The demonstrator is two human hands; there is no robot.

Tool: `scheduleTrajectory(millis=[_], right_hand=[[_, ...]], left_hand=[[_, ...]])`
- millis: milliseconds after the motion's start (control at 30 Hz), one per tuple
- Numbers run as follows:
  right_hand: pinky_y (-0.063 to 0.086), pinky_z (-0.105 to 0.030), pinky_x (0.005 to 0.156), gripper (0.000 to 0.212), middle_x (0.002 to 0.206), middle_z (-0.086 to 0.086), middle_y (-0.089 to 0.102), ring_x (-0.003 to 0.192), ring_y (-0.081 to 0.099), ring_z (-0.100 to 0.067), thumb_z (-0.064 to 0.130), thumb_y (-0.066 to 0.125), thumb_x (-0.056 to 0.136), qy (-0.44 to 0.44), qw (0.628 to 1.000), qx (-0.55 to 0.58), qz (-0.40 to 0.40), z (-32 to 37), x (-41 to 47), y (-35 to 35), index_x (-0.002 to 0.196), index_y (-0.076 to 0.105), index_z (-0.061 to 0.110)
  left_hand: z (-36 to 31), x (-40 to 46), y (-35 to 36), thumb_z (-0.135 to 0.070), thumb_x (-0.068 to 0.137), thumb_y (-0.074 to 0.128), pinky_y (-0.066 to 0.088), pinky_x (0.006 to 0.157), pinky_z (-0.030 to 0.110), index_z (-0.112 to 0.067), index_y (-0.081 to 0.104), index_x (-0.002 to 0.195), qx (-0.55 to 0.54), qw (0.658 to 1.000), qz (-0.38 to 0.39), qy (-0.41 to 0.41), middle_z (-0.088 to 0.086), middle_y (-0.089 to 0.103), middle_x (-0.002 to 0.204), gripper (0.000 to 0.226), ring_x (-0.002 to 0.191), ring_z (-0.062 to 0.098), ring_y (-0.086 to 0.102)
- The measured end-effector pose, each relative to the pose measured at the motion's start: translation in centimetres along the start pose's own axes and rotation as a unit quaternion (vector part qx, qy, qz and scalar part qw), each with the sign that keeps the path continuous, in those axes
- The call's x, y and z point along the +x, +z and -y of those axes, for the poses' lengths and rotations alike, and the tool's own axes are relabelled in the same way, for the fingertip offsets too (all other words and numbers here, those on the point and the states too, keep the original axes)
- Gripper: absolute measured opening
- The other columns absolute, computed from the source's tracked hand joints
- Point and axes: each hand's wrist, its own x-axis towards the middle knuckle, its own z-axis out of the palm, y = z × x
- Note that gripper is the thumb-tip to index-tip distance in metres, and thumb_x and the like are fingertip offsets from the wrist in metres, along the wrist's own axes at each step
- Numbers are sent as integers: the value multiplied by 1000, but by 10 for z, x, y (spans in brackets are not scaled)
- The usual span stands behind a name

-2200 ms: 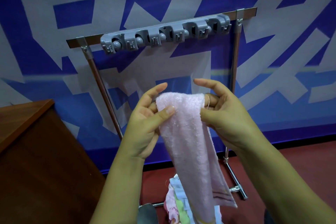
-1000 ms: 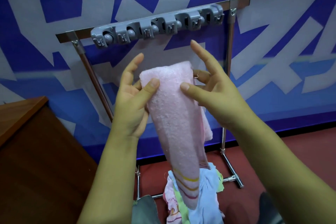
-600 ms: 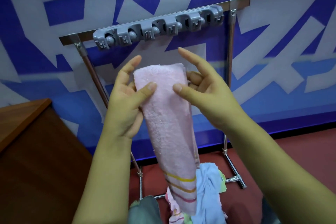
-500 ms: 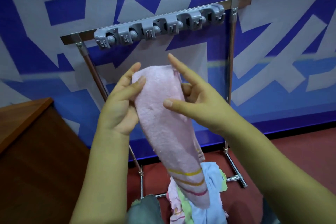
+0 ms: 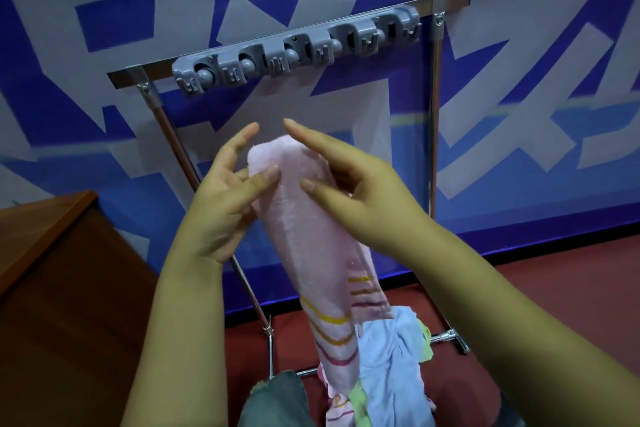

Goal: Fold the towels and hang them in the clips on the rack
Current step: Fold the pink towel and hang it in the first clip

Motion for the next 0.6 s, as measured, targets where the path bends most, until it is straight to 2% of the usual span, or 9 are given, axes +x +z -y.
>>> scheduleTrajectory(millis=[67,133,167,233,333,400,500,567,600], right_hand=[[38,-16,103,59,136,15,50,128,44,2,5,57,90,-19,1000,-20,2,3,1,-1,141,39,29],[40,-14,100,60,133,16,51,125,48,-1,4,57,89,-39,998,-45,2,4,5,-4,141,38,28],[41,-16,99,60,132,16,51,122,50,-3,5,57,89,-46,997,-55,1,5,7,-6,141,38,28],[44,-23,101,59,131,13,54,120,53,-6,8,58,89,-54,997,-59,-3,4,12,-10,141,38,28],[42,-31,106,55,132,13,53,123,49,-1,14,59,90,-54,998,-25,-28,1,16,-15,140,40,29],[42,-35,106,53,132,10,54,121,51,-3,15,60,91,-58,997,13,-50,1,18,-15,138,40,30],[44,-28,99,50,124,9,58,107,54,1,15,59,91,-76,994,34,-68,3,19,-13,136,42,26],[43,-21,96,49,122,9,57,107,54,2,11,59,91,-88,993,46,-68,5,19,-11,134,42,24],[43,-19,95,49,122,8,57,108,54,2,9,58,91,-92,992,50,-67,6,19,-10,134,41,24]], left_hand=[[4,-1,-3,-20,65,76,56,68,23,-28,31,143,5,1000,17,8,2,68,114,90,99,19,68],[12,-4,-4,-26,54,87,56,78,29,-29,27,144,12,999,43,9,4,59,131,109,112,23,63],[16,-7,-3,-27,52,89,55,81,31,-29,26,145,11,999,44,11,3,60,130,113,114,24,61],[23,-11,-3,-30,51,90,55,81,33,-30,26,144,-5,999,25,20,0,64,124,114,114,25,61],[28,-17,-6,-30,50,90,56,72,29,-39,34,136,-50,998,-4,38,3,69,115,104,106,22,66],[26,-20,-7,-31,51,89,56,75,30,-44,33,134,-34,998,1,47,0,69,115,102,107,20,65],[25,-22,-2,-30,55,86,55,77,27,-37,21,144,22,998,4,56,-17,67,115,110,108,11,64],[26,-21,-1,-13,65,77,54,77,24,-31,16,147,37,997,0,68,-25,65,113,103,107,6,63],[25,-20,-1,-2,68,72,54,77,24,-31,16,147,33,997,3,70,-23,66,112,100,106,6,64]])
